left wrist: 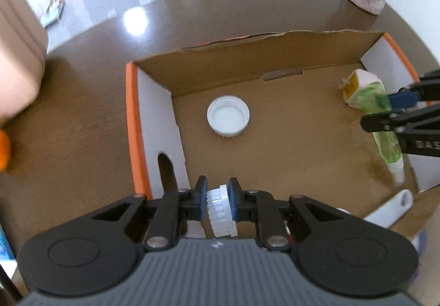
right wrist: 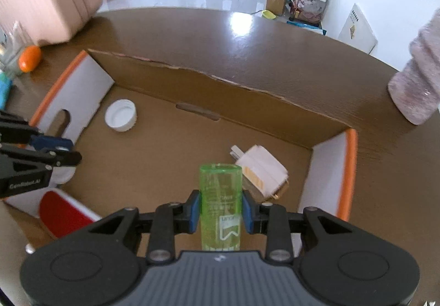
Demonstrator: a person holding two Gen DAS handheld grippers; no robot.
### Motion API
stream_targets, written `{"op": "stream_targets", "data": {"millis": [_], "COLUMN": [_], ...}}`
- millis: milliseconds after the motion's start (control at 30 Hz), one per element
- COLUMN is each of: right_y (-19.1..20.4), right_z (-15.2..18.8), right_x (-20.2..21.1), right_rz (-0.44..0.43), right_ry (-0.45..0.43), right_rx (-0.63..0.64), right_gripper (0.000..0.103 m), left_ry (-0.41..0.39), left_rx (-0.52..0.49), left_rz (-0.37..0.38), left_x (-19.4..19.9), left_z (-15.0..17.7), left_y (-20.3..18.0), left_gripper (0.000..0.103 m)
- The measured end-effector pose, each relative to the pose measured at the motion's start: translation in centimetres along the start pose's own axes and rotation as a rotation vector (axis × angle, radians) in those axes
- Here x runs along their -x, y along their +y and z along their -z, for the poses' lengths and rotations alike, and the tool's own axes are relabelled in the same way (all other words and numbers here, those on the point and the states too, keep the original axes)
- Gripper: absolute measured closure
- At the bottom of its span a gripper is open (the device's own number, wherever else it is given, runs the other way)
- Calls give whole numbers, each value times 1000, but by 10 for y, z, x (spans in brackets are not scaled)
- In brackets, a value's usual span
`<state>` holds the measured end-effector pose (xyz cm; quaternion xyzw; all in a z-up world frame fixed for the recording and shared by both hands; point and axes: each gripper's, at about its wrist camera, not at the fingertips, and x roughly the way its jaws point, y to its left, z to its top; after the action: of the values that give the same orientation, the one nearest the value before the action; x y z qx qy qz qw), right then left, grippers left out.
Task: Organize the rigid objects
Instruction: 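Carry the green bottle and white cap over the box with both tools, then open both tools to drop the bottle and cap into the box, then move both tools back from the box toward the loose caps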
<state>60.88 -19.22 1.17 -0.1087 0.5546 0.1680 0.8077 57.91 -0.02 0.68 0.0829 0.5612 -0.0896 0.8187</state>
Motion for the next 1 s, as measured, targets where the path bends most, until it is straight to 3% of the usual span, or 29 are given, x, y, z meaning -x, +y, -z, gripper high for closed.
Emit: {"op": "stream_targets", "data": {"millis": [267,400,467,767,1000], "right_y": [9,10,11,15,22], "right_z": [-6,-5,-4,18,58], "right_x": [-35,-37,-33,30,93], "right_rz": [12,12,15,27,54], "right_ry": [32,27,24,-33,-92], "right_rx": [12,6,5,-3,-10], "right_gripper": [73,73,73,67,62], "left_ry": [18,9,7,-68,-135], "left_rx": [-7,5,13,16,16], "left_rz": [-17,-21,-14,-22,-15], "left_x": [-6,-4,-1,62,124], "left_z": [-12,-11,-11,6,45], "left_y": [0,-1,-2,-7,-16], "left_gripper": [83,72,62,61,57]}}
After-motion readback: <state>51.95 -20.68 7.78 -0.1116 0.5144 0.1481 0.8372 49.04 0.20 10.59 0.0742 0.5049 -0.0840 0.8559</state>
